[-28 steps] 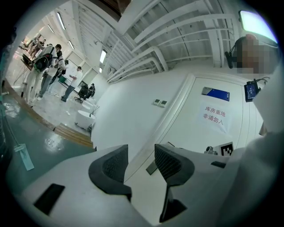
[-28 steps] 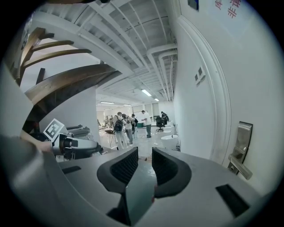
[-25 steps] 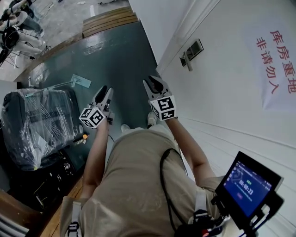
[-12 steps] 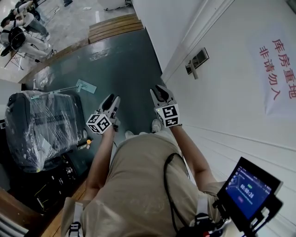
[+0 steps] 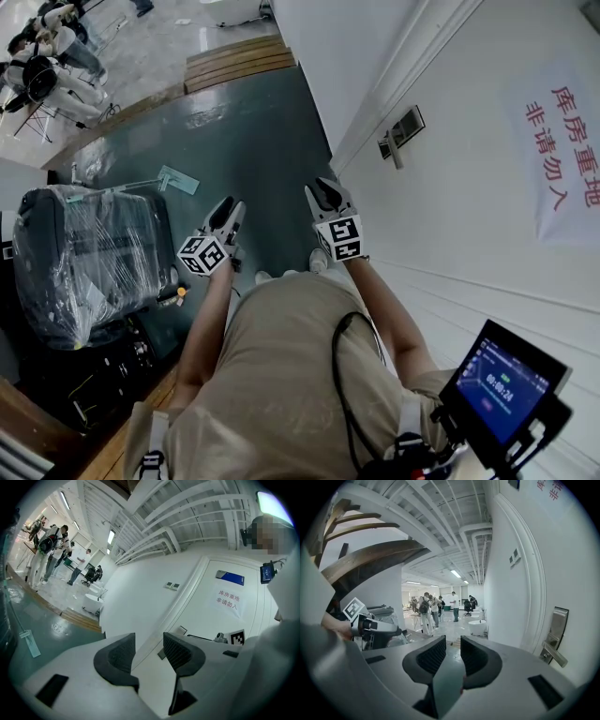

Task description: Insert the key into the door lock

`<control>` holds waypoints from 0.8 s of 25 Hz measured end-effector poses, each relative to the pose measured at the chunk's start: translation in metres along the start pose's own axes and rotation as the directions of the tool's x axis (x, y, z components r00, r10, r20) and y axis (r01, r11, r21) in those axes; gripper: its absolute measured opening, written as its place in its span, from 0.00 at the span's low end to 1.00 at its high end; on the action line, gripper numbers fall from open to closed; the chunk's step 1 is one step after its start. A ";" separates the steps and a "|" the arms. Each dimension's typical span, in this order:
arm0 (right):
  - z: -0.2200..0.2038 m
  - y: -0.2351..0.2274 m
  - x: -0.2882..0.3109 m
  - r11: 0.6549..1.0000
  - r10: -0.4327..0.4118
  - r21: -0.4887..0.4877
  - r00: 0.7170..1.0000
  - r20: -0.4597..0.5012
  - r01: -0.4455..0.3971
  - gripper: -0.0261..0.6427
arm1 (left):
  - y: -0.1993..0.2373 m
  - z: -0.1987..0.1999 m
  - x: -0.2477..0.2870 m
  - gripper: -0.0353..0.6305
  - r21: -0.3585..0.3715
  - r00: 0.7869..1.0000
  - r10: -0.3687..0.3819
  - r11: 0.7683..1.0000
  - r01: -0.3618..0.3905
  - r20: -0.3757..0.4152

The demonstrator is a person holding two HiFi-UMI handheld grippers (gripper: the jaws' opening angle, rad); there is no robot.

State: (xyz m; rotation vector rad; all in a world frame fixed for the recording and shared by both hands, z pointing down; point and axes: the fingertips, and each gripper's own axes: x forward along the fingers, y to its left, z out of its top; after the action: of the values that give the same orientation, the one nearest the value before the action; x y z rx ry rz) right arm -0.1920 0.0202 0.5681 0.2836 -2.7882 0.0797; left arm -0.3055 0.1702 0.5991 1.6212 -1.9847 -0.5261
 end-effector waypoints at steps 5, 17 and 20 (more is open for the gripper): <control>-0.003 0.000 0.000 1.000 0.001 -0.012 1.000 -0.018 -0.001 0.16 | 0.000 -0.004 0.003 0.33 -0.006 1.000 -0.003 1.000 0.003 -0.007; -0.016 -0.015 -0.006 0.997 -0.053 -0.069 0.995 -0.086 0.047 0.14 | -0.001 -0.020 0.017 0.33 -0.035 0.999 -0.021 0.999 0.020 -0.047; -0.022 -0.027 -0.011 0.992 -0.077 -0.107 0.991 -0.110 0.065 0.10 | -0.009 -0.024 0.030 0.33 -0.032 0.997 -0.028 0.999 0.026 -0.066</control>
State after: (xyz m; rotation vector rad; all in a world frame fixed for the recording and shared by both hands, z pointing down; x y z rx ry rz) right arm -0.1688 -0.0025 0.5853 0.3407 -2.6562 -0.0637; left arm -0.2878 0.1398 0.6175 1.6273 -1.8997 -0.5046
